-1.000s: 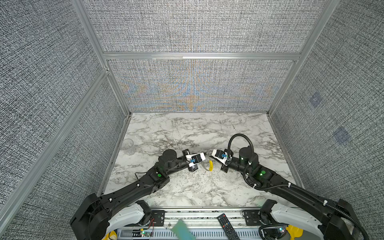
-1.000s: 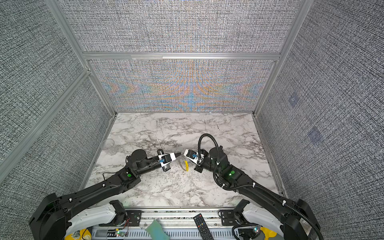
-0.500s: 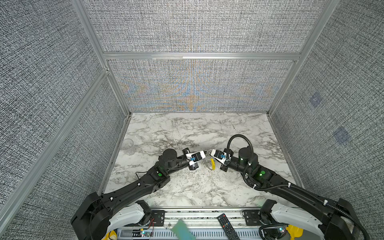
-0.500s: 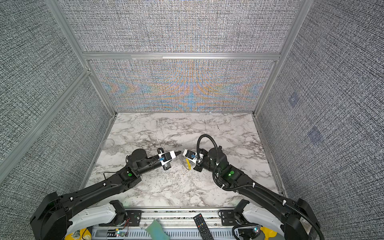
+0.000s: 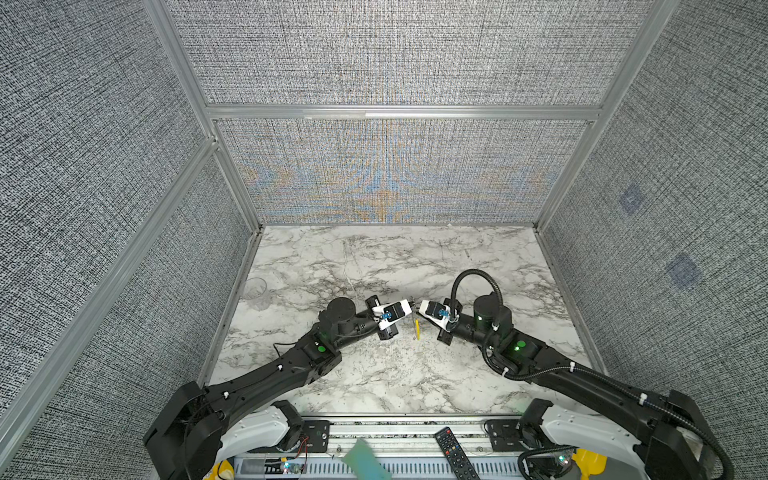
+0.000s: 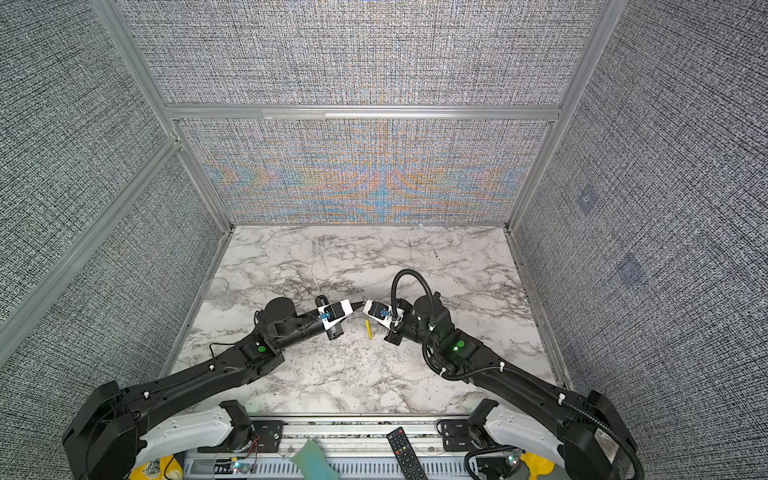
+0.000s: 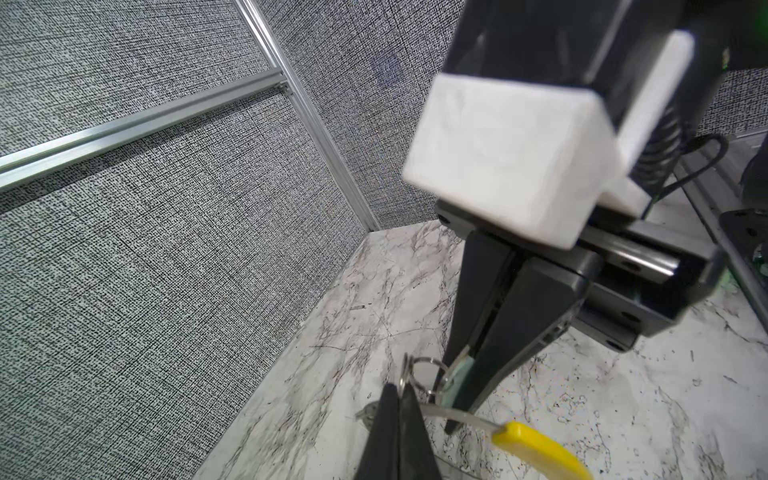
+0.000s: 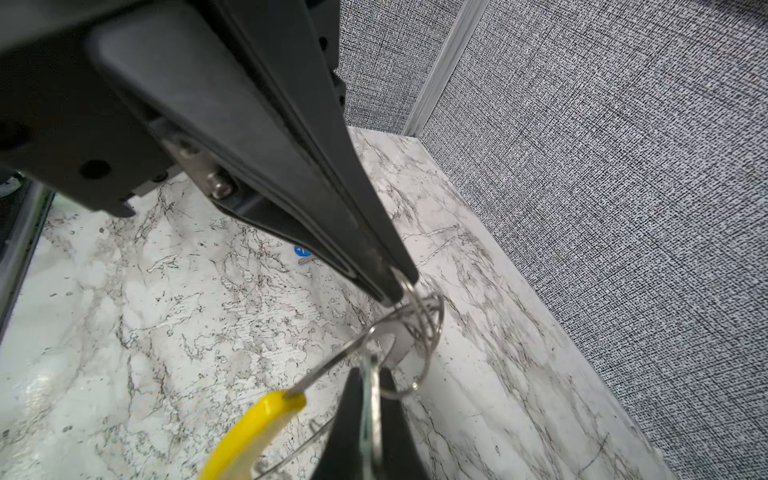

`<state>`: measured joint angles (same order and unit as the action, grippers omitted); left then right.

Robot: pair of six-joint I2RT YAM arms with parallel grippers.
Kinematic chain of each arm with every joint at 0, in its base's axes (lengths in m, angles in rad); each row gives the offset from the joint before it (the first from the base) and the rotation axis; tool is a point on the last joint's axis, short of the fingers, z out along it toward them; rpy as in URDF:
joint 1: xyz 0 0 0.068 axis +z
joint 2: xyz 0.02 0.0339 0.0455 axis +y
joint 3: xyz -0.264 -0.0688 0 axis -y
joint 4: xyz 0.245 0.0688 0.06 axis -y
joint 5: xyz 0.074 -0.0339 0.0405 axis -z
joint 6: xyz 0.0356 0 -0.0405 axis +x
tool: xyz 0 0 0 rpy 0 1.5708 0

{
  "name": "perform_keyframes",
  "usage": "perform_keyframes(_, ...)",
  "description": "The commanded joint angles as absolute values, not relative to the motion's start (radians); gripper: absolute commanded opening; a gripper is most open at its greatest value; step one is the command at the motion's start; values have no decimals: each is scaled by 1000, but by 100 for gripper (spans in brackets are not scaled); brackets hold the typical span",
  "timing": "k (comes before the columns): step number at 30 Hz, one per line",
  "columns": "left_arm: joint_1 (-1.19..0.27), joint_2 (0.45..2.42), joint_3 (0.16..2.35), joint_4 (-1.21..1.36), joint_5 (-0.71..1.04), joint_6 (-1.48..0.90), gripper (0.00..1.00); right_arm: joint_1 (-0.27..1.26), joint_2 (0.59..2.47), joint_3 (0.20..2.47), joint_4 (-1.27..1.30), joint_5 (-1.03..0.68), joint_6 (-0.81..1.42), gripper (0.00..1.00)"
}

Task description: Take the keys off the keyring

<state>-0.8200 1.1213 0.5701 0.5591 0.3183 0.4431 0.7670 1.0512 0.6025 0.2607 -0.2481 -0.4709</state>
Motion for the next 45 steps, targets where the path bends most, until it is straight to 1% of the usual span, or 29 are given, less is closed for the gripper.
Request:
perform_keyframes(1,-818,1123,585,672,251,441,0,772,1058,600,240,-301,-459,0)
perform_keyframes(8,-822,1109,585,606,187,467,0,772,1013,586,220,-163,-494,0)
perform_keyframes(14,-830,1106,587,578,184,478,0,772,1004,598,177,-51,-525,0)
perform_keyframes(17,-839,1111,587,578,183,479,0,771,1009,604,173,-51,-533,0)
perform_keyframes(26,-845,1098,565,634,259,477,0,771,1049,611,196,-154,-529,0)
perform_keyframes(31,-845,1097,567,614,257,475,0,772,1051,617,202,-159,-529,0)
perform_keyframes(36,-845,1106,582,555,189,467,0,772,1021,618,200,-80,-544,0)
perform_keyframes(41,-845,1136,593,530,117,396,0,772,1003,637,189,4,-609,0)
perform_keyframes(45,-846,1184,640,459,122,350,0,772,1031,679,168,78,-676,0)
